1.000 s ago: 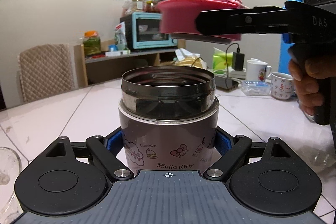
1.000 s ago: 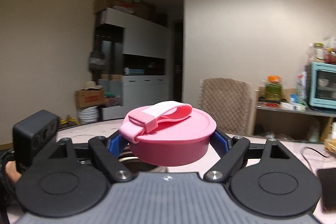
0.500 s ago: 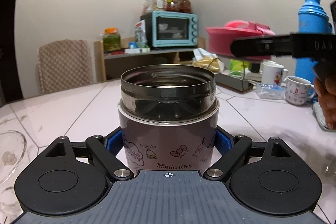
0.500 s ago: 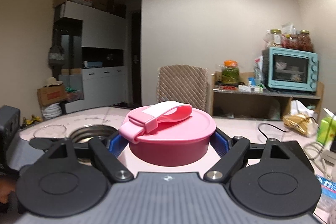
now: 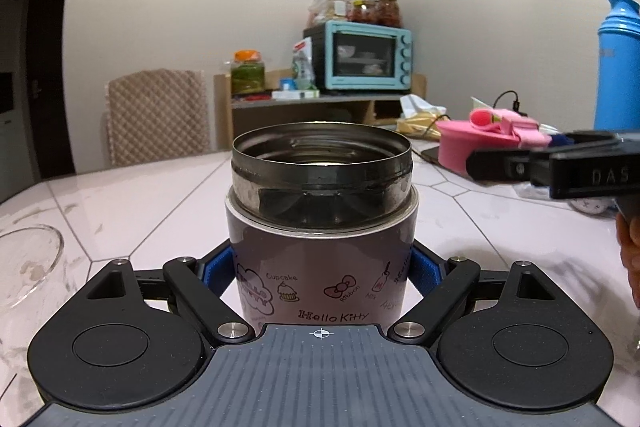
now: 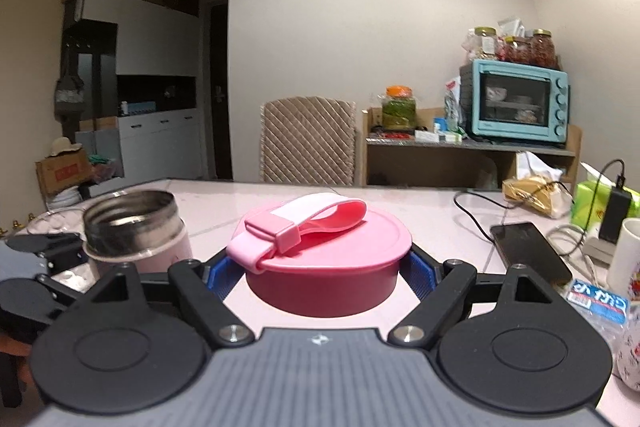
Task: Unscrew bottle cap and pour
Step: 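Lower the pink lid onto the table with the right gripper and release it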
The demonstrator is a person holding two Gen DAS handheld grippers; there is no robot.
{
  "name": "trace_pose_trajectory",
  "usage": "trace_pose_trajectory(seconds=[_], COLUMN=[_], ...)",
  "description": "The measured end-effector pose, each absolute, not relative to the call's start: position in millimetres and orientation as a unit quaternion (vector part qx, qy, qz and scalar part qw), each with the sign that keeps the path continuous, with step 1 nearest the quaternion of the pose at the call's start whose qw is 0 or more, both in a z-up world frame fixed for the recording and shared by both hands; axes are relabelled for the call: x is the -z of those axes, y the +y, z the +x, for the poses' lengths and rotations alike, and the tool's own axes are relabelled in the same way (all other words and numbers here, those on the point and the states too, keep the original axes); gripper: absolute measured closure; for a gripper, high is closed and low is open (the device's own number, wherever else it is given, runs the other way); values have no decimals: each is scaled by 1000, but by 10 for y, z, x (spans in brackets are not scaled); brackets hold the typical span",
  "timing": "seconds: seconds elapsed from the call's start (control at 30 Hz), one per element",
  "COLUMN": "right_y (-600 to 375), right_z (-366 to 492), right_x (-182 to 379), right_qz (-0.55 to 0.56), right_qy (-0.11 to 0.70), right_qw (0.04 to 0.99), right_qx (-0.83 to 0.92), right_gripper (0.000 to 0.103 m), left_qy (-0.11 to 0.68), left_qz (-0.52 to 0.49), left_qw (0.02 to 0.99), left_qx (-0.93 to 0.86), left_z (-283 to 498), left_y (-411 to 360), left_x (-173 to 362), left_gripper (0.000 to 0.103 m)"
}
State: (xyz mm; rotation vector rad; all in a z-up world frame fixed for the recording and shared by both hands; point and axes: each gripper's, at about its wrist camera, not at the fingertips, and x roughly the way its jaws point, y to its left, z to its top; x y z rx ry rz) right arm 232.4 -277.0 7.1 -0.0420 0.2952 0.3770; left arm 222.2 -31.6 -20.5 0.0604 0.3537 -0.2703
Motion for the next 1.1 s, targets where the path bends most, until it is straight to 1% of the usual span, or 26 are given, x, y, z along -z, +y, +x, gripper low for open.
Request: trace_pose_trajectory(seconds=[0.3, 0.57, 1.1], right_y=[-2726, -2716, -2687], right_z=[2277, 2257, 2408], right_x=[61, 196, 328], right_qz=[-30, -40, -55], right_qy=[173, 212, 262], right_qw=[969, 962, 946], right_qx=[-176, -167, -181], right_gripper=[18, 18, 18], left_qy=[177, 179, 195], left_qz=[31, 39, 63], left_qw=[976, 977, 973], left_qx=[124, 111, 105], left_z=[2231, 2225, 2166], left_y=[-356, -416, -479], left_x=[198, 209, 247], left_gripper=[13, 12, 9])
